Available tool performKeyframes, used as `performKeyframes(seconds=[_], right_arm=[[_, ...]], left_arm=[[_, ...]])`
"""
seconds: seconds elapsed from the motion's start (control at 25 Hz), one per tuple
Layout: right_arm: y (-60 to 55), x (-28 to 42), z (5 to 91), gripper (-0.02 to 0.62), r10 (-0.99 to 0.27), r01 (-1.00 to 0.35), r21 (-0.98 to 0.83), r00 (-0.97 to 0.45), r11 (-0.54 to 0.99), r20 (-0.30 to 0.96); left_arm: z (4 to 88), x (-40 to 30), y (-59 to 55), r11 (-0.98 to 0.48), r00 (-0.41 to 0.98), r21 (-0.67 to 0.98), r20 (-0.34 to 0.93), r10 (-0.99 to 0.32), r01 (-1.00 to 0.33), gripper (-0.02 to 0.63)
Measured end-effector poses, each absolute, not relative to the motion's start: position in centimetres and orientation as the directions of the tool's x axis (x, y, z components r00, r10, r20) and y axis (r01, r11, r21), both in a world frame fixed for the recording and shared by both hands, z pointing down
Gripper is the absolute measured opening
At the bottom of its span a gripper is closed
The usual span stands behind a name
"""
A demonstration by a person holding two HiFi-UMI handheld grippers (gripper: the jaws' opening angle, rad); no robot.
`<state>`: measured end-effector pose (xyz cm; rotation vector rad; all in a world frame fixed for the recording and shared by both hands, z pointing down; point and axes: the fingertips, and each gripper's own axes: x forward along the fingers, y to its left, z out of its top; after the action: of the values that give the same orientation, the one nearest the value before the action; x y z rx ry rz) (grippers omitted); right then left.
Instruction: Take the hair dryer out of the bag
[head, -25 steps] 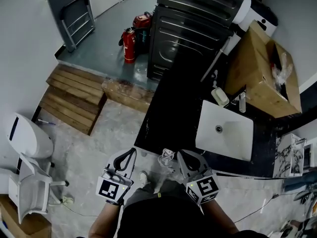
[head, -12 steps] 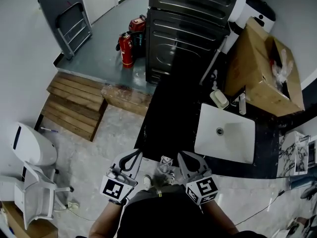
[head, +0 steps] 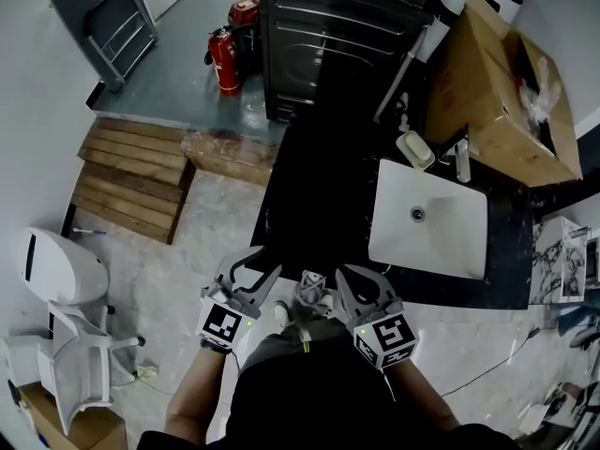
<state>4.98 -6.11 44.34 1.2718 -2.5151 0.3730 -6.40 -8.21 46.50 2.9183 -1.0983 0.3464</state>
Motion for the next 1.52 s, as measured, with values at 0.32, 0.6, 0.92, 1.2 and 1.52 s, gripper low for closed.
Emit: performKeyframes(seconds=[0.32, 0.6, 0.92, 1.2, 1.52], right_arm=[[-5.1, 4.3, 46.2, 0.015, -0.703, -0.799, -0.072, -0.564, 0.597, 0.433], [-3.7, 3.9, 47.5, 0.031, -0.673, -0.789, -0.089, -0.571, 0.608, 0.470], [-2.7, 3.1, 48.6, 0.069, -0.637, -0.769, -0.123, -0.598, 0.628, 0.486], [-2.6, 1.1, 49.7, 0.103, -0.596, -0.740, -0.146, -0.628, 0.657, 0.499], [-3.4, -0.6, 51.8, 0.126, -0.590, -0.739, -0.167, -0.633, 0.652, 0.502]], left_arm=[[54.1, -4.1, -8.1, -0.889, 0.806, -0.248, 0.379, -0.455, -0.386, 0.221], [56.6, -2.4, -9.4, -0.906, 0.801, -0.304, 0.438, -0.408, -0.295, 0.281], [57.9, -1.4, -11.8, -0.913, 0.778, -0.244, 0.479, -0.406, -0.327, 0.259], [56.0, -2.0, -13.4, -0.880, 0.757, -0.222, 0.450, -0.474, -0.419, 0.101], [53.3, -0.6, -14.9, -0.871, 0.756, -0.224, 0.433, -0.492, -0.438, 0.044]])
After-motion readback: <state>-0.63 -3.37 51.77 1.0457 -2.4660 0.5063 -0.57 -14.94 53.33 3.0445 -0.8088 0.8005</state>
